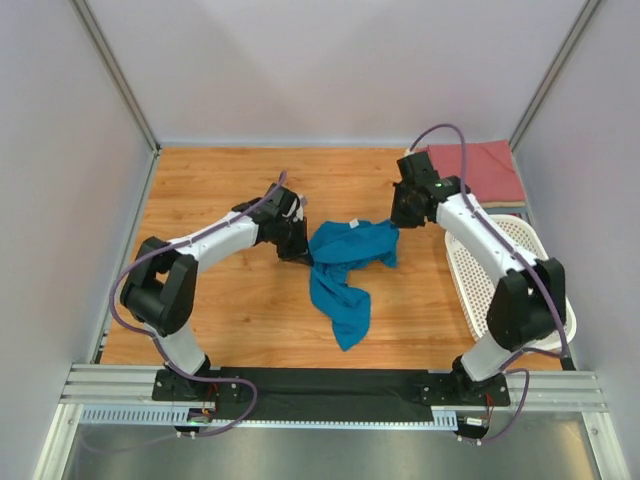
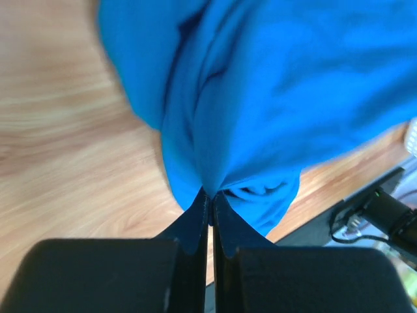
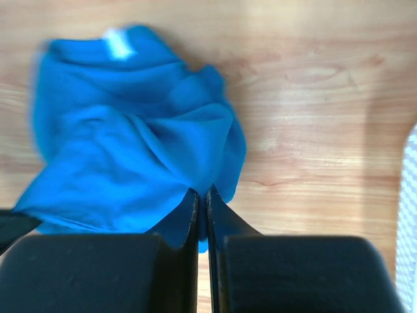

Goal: Fold and stack the t-shirts
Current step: Flatten the tshirt out

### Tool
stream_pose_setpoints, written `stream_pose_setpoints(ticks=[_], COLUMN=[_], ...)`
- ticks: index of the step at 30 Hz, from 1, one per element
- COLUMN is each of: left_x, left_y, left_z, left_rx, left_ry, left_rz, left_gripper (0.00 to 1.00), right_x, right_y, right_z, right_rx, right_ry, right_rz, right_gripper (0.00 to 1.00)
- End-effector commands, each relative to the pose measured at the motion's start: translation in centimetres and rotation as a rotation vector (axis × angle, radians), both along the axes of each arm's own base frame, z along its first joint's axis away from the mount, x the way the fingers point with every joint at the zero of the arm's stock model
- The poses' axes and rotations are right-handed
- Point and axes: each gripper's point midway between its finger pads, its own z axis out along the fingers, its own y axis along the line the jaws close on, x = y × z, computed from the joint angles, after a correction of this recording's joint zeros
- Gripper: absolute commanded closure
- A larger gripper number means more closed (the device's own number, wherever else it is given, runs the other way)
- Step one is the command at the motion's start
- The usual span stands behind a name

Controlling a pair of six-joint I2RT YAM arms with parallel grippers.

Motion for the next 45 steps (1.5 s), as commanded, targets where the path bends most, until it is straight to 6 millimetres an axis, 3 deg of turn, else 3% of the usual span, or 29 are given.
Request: stream_pose_setpoints(ticks=[1,2,3,4,5,8,9,11,12,13,14,15,16,17,18,20,23,27,30,33,35,38,40,45], left_x=[2.0,2.2,2.3,2.1,1.8,1.5,1.2,0.3,-0.6,-1.5,-2.3,-3.5,-4.1,-4.7,-5.6,-5.8,-5.5,-3.8,-2.4,-1.5,-1.7,-1.2,-1.0,-1.1], left_y=[1.8,2.3,2.7,3.5,4.0,5.1,5.3,5.0,5.1,4.8,5.0,5.8,6.1,6.7,7.4,8.8,11.6,13.5,14.0,15.3,15.8,15.6,15.4,14.7], left_z=[6.9,8.4,11.8,12.9,15.2,17.3,17.1,15.9,14.2,13.3,12.7,10.3,9.5,9.2,7.7,6.6,4.7,5.0,6.0,5.3,3.8,3.0,2.9,3.1], left_rx=[0.074,0.084,0.064,0.085,0.072,0.084,0.091,0.087,0.094,0.073,0.071,0.106,0.114,0.12,0.148,0.215,0.385,0.453,0.467,0.523,0.503,0.394,0.381,0.345], left_ry=[-0.194,-0.233,-0.316,-0.338,-0.395,-0.448,-0.443,-0.404,-0.358,-0.326,-0.31,-0.263,-0.255,-0.26,-0.234,-0.234,-0.199,-0.197,-0.23,-0.225,-0.177,-0.132,-0.121,-0.105], left_rz=[0.008,0.019,0.033,0.048,0.06,0.084,0.078,0.039,0.018,-0.009,-0.012,-0.016,-0.013,-0.005,-0.003,0.015,0.05,0.122,0.159,0.187,0.215,0.262,0.26,0.238], left_gripper=[1.0,1.0,1.0,1.0,1.0,1.0,1.0,1.0,1.0,1.0,1.0,1.0,1.0,1.0,1.0,1.0,1.0,1.0,1.0,1.0,1.0,1.0,1.0,1.0], right_x=[-0.2,-0.9,-1.5,-2.0,-2.7,-4.0,-5.1,-6.6,-7.2,-8.6,-9.3,-9.9,-10.9,-11.4,-11.6,-11.8,-10.8,-7.3,-4.7,-4.5,-5.5,-8.1,-10.2,-12.9], right_y=[-1.0,-1.2,-1.1,-1.1,-1.0,-0.6,-0.1,0.2,0.2,-0.3,-0.4,-0.9,-1.3,-1.5,-1.6,-0.9,0.4,1.7,3.1,2.9,2.0,0.9,0.0,-1.8], right_z=[8.9,9.9,12.3,13.3,15.1,15.9,16.1,13.2,12.0,9.1,7.7,6.2,4.2,3.3,2.7,1.6,1.4,2.0,2.3,2.0,1.6,0.0,-1.8,-4.7], right_rx=[0.011,0.02,0.053,0.075,0.113,0.175,0.217,0.213,0.208,0.185,0.177,0.157,0.139,0.133,0.141,0.17,0.211,0.193,0.185,0.135,0.104,0.12,0.123,0.099], right_ry=[-0.178,-0.185,-0.239,-0.26,-0.31,-0.329,-0.322,-0.254,-0.229,-0.164,-0.138,-0.109,-0.072,-0.058,-0.048,-0.04,-0.045,-0.073,-0.072,-0.03,-0.008,0.04,0.078,0.109], right_rz=[0.006,0.003,0.009,0.007,0.007,0.021,0.038,0.052,0.056,0.055,0.061,0.051,0.046,0.043,0.037,0.048,0.082,0.128,0.159,0.127,0.07,-0.018,-0.062,-0.153], right_gripper=[1.0,1.0,1.0,1.0,1.0,1.0,1.0,1.0,0.99,1.0,1.0,1.0,1.0,1.0,1.0,1.0,1.0,0.99,0.86,0.64,0.59,0.59,0.58,0.59])
